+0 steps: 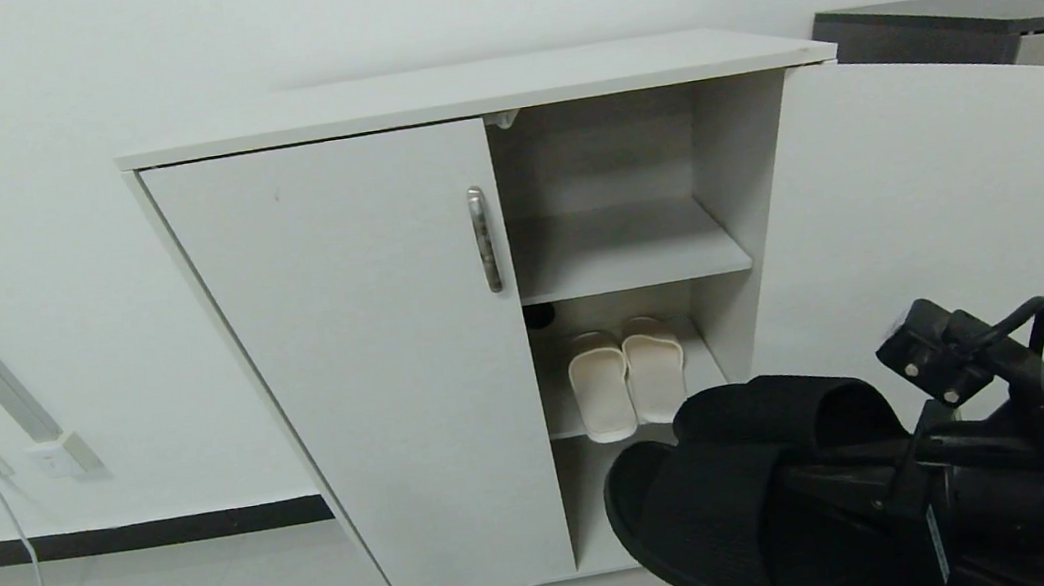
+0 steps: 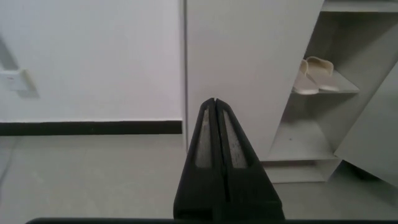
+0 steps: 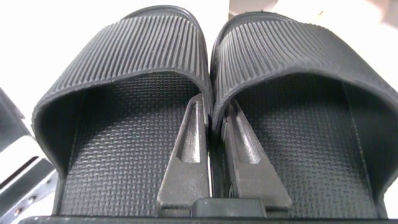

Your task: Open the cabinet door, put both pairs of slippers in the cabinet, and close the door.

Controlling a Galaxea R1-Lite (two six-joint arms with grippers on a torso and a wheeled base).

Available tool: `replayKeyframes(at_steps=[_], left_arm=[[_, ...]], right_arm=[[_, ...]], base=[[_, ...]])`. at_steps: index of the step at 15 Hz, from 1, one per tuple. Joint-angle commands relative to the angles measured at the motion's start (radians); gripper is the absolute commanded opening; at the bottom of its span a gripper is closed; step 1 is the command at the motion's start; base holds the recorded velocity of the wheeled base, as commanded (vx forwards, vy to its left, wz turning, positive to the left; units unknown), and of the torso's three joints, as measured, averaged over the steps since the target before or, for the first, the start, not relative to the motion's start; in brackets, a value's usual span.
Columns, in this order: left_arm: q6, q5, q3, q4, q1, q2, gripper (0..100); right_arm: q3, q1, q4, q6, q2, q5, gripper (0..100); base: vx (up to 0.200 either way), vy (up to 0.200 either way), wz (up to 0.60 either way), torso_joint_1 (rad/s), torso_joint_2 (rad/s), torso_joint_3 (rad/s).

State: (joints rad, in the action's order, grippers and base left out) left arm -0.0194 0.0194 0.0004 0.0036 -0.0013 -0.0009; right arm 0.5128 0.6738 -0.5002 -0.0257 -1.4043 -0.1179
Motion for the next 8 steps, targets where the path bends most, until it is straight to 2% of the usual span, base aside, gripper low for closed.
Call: replayKeyframes(at_steps=[1, 3, 5, 6, 8], left_arm=[[-0.001, 0.001, 0.000, -0.002, 0.001, 0.001, 0], [-0.001, 0.002, 0.000, -0.002, 0.001, 0.001, 0], [-0.001, 0.001, 0.000, -0.002, 0.001, 0.001, 0], [-0.001, 0.001, 0.000, -0.002, 0.001, 0.001, 0], [0.001, -0.001, 0.000, -0.002, 0.001, 0.001, 0]], right_arm=[[0.000, 0.003, 0.000, 0.000, -0.002, 0.000, 0], [0.000, 0.009, -0.006, -0.002, -0.013, 0.000, 0], [0.006, 0.023, -0.073, -0.006, -0.050, 0.015, 0], [0.030, 0.049, -0.093, -0.017, -0.075, 0.092, 0], [0.104, 0.197, -0.093, -0.134, -0.180, 0.412, 0]], base=[[0.000, 0.000, 0.00, 0.007, 0.07, 0.002], [0.000, 0.000, 0.00, 0.000, 0.00, 0.000], [0.000, 0.000, 0.00, 0.000, 0.00, 0.000], [0.000, 0.000, 0.00, 0.000, 0.00, 0.000], [0.000, 0.000, 0.00, 0.000, 0.00, 0.000]])
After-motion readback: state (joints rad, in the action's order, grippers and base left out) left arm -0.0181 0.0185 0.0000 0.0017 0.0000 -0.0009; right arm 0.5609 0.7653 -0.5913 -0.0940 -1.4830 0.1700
